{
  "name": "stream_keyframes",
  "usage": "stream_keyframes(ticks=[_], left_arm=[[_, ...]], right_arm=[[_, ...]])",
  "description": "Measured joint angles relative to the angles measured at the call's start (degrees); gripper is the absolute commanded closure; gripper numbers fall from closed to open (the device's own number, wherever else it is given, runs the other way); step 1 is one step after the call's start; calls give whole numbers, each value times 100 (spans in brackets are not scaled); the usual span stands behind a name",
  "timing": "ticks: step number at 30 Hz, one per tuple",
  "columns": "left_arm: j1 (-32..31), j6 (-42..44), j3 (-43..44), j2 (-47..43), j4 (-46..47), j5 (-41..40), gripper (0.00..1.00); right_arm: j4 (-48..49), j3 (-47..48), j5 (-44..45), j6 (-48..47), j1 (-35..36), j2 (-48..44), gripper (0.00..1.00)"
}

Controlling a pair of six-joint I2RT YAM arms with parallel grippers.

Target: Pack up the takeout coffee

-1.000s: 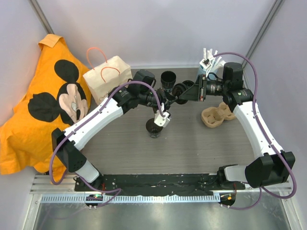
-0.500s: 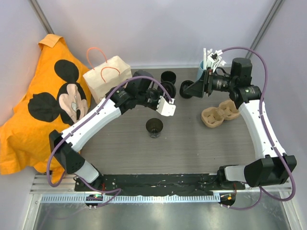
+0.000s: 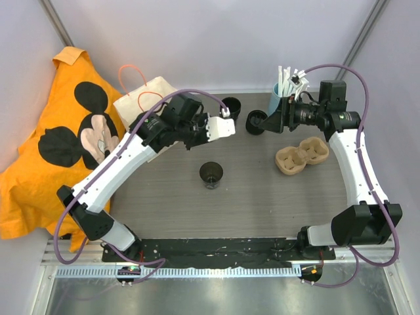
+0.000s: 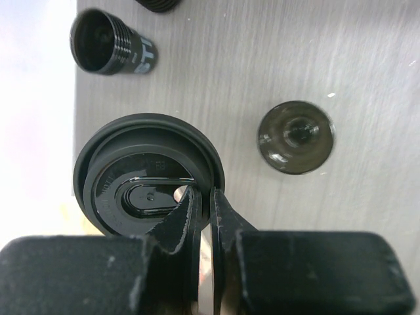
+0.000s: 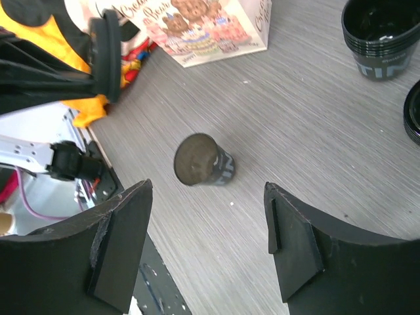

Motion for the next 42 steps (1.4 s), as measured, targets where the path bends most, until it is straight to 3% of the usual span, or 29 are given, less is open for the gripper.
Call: stream_keyframes(ticks=[11,15,24,33,42], left_arm=[[-4,-1119,-179,68,-81,507,100],[-61,-1207,-470,339,-109,780,100],[-302,-1250,-289,1207,-385,789,100],[-306,-1432,-824,890,-44,863,100],[-398,-1438,-1095,887,37,916,100]], right_arm=[[-282,-291,-7,-306,0,153,24],[-153,-739,-13,-258,37,238,12],[260,-1222,396,-136,553,315,11],[658,-1541,756,118,599,321,12],[1314,-2179,466,647,597,437,8]])
